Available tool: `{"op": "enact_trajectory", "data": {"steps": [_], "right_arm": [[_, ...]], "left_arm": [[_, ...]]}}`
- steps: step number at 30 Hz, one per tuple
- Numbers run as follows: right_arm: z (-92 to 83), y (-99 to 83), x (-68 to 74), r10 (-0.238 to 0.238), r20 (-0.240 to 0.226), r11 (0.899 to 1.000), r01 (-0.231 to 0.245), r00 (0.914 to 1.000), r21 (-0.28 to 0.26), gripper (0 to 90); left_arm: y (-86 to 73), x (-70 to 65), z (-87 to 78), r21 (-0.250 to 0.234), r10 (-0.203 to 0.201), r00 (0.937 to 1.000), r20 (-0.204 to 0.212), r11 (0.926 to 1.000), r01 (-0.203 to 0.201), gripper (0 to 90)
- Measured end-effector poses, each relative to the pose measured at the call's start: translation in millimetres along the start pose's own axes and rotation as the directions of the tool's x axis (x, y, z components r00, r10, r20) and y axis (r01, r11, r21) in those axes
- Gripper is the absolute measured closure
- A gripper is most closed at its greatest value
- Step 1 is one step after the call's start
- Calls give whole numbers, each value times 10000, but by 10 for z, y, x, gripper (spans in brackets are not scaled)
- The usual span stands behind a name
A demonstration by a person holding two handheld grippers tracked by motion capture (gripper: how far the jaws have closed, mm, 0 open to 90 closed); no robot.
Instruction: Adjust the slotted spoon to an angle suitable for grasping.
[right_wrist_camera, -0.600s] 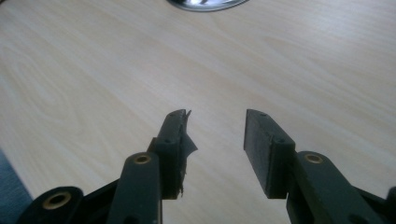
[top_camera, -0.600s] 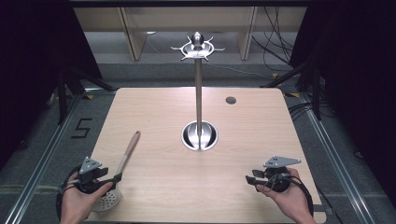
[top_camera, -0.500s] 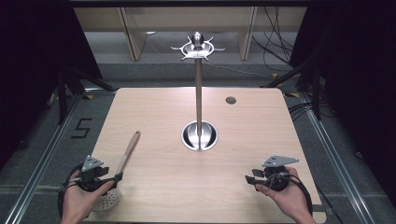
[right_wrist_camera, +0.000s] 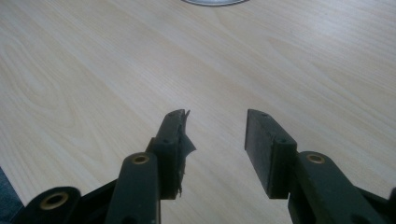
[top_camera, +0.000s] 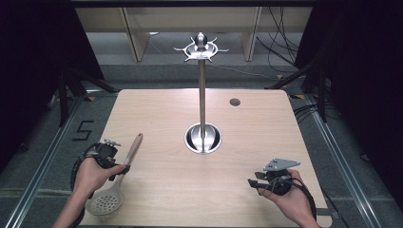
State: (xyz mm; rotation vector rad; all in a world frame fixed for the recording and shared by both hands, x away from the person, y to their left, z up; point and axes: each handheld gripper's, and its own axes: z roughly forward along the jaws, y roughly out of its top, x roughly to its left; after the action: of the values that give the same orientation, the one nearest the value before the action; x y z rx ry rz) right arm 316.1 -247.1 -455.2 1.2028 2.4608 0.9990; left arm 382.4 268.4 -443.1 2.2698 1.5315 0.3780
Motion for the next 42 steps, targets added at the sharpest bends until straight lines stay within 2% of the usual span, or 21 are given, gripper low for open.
{"op": "enact_trajectory", "data": {"steps": [2, 3, 5, 7, 9, 13, 19, 22, 23, 24, 26, 28, 29, 30, 32, 34, 37, 38, 40, 41, 42], "right_arm": [[11, -5, -13, -121, 42, 9999, 121, 9999, -91, 587], [3, -3, -8, 53, -29, 10000, -53, 10000, -25, 587], [6, -7, -12, 21, -23, 10000, -21, 10000, -15, 587], [8, -4, -14, 69, -24, 10000, -69, 10000, 12, 587], [14, -7, -25, -100, 10, 9999, 100, 9999, -38, 587], [11, -5, -23, -108, 5, 9999, 108, 9999, -56, 587], [3, 0, -23, -20, -25, 10000, 20, 10000, 80, 586], [8, -3, -32, -146, 8, 9999, 146, 9999, 42, 585], [7, -3, -32, -146, 9, 9999, 146, 9999, 41, 584], [6, -3, -32, -146, 8, 9999, 146, 9999, 43, 584], [12, -6, -31, -95, -2, 10000, 95, 10000, 2, 584], [11, -3, -32, -121, -17, 9999, 121, 9999, 84, 584], [7, 0, -23, -2, -63, 9999, 3, 10000, 100, 583], [14, -5, -22, -99, -32, 9999, 99, 9999, -40, 582], [12, -5, -22, -95, -27, 9999, 94, 10000, -60, 583], [13, -6, -21, -76, -18, 10000, 75, 10000, -43, 582], [15, -5, -20, -94, -46, 9999, 93, 9999, -42, 582], [59, -20, -12, -47, 47, 9985, 49, 10000, -551, 582], [30, -8, 1, 85, -48, 9998, -86, 10000, -172, 582], [30, -8, 7, 124, -54, 9998, -124, 9999, -161, 581], [30, -7, 8, 108, -55, 9998, -109, 9999, -158, 581]], "left_arm": [[56, 11, 9, 82, -131, 9999, -20, 9999, 131, 406], [106, 18, 23, 178, -210, 9997, -111, 9996, 212, 410], [132, 33, 39, 268, -120, 9998, -132, 9996, 123, 414], [211, 42, 109, 681, 43, 9997, -239, 9977, -26, 423], [220, 44, 158, 521, 77, 9997, -229, 9986, -65, 427], [292, 24, 271, 1014, -362, 9992, -165, 9941, 377, 447], [463, 103, 386, 1462, 112, 9998, -167, 9892, -87, 469], [539, 135, 431, 1745, 75, 9998, -194, 9846, -40, 490], [547, 131, 441, 1844, -106, 9999, -124, 9828, 127, 498], [569, 107, 438, 2170, -518, 9985, -185, 9747, 546, 501], [581, 99, 463, 2326, -724, 9972, -164, 9697, 742, 511], [597, 116, 493, 2562, -536, 9985, -148, 9650, 556, 516], [594, 109, 515, 2586, -741, 9971, -143, 9630, 753, 519], [601, 147, 538, 2670, -256, 9997, -57, 9633, 262, 528], [593, 148, 577, 2766, -279, 9995, -112, 9605, 299, 529], [581, 108, 594, 2971, -885, 9959, -178, 9506, 898, 532], [580, 119, 612, 3027, -938, 9955, -157, 9484, 942, 545], [574, 122, 629, 2975, -1076, 9940, -200, 9485, 1087, 552], [565, 132, 651, 2991, -1151, 9931, -234, 9470, 1168, 561], [570, 186, 663, 3037, -548, 9985, -60, 9512, 540, 567], [566, 171, 665, 3041, -776, 9969, -122, 9495, 776, 572]]}}
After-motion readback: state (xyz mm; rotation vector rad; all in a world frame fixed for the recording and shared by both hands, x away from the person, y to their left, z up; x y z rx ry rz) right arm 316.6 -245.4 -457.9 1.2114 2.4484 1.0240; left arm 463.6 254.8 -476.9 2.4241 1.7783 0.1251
